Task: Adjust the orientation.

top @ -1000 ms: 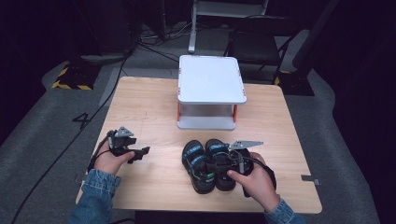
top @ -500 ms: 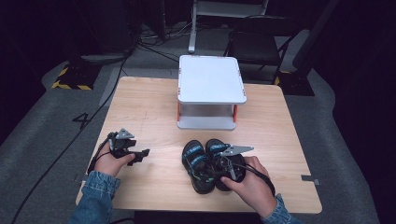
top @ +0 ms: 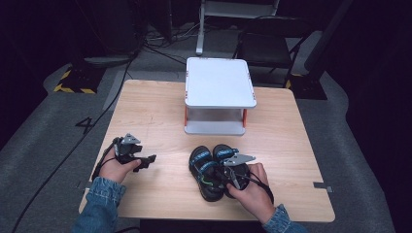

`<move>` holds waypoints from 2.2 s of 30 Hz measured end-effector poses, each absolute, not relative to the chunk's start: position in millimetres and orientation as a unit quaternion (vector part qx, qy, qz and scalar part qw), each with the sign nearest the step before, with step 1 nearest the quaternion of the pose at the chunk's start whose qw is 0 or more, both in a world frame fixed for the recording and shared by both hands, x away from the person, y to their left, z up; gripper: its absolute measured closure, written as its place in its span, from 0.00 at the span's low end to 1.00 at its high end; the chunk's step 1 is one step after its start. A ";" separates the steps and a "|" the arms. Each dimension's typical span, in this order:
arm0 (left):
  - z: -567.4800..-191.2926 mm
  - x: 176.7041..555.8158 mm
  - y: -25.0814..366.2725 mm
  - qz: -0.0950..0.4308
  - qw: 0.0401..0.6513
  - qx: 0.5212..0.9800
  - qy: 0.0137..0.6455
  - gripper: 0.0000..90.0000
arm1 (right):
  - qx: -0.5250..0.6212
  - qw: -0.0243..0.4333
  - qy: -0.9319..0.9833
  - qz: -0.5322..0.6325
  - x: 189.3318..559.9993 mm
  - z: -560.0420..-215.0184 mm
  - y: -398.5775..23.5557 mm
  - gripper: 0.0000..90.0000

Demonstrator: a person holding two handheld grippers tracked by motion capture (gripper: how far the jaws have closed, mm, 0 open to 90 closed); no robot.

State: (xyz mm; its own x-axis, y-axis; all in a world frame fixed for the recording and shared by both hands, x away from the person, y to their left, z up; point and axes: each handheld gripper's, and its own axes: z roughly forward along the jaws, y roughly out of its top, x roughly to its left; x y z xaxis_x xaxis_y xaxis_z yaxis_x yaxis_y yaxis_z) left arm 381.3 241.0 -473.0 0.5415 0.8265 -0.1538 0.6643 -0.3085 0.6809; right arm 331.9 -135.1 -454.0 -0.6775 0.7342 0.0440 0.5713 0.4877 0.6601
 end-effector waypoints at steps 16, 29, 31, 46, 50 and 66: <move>-463.8 384.7 248.8 0.119 0.380 0.791 0.465 0.30 | 0.423 0.131 0.819 0.365 356.0 -437.5 -140.3 0.90; -465.5 394.0 257.5 0.103 0.406 0.780 0.464 0.30 | 0.477 0.189 0.774 0.370 441.9 -417.6 -125.2 0.90; -465.9 396.0 258.8 0.103 0.412 0.776 0.466 0.30 | 0.483 0.198 0.768 0.371 458.6 -421.2 -120.8 0.90; -478.7 406.2 247.2 0.085 0.411 0.780 0.465 0.30 | 0.510 0.271 0.729 0.367 505.6 -449.3 -93.8 0.89; -479.0 405.8 241.6 0.083 0.412 0.781 0.463 0.30 | 0.495 0.286 0.735 0.365 506.1 -451.5 -94.0 0.81; -476.5 407.4 223.9 0.079 0.416 0.790 0.444 0.30 | 0.426 0.304 0.725 0.447 484.9 -427.8 -115.2 0.46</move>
State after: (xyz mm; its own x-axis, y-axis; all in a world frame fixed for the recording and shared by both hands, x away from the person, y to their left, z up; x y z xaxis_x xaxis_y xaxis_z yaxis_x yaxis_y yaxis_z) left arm 407.4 223.9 -476.5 0.5934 0.7667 -0.2450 0.6356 -0.2595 0.7271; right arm 484.9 -115.2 -427.8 -0.4521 0.8899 -0.0603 0.3451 0.2369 0.9082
